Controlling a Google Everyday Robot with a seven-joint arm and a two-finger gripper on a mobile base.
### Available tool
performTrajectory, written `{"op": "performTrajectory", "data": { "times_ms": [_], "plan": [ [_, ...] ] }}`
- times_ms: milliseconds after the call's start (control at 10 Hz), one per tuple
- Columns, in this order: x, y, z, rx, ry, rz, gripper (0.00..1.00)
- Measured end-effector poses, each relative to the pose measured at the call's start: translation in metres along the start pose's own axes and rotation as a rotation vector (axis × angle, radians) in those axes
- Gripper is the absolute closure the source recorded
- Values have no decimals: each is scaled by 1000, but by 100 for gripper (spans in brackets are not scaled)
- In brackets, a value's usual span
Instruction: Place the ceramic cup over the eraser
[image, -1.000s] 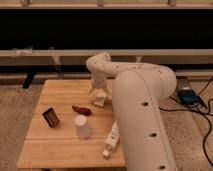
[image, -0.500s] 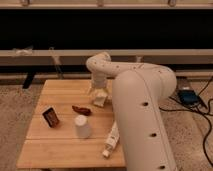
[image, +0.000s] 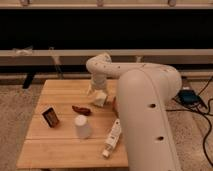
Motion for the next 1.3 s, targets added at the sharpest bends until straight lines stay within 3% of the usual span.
{"op": "performTrajectory", "data": {
  "times_ms": [600,800,1000,1300],
  "plan": [
    [109,44,-20,-30,-15,-144,20],
    [124,59,-28,-49,-30,-187,20],
    [123,70,-32,-58,-38,-213,20],
    [140,86,-33,-50,-21,-258,20]
  ]
}}
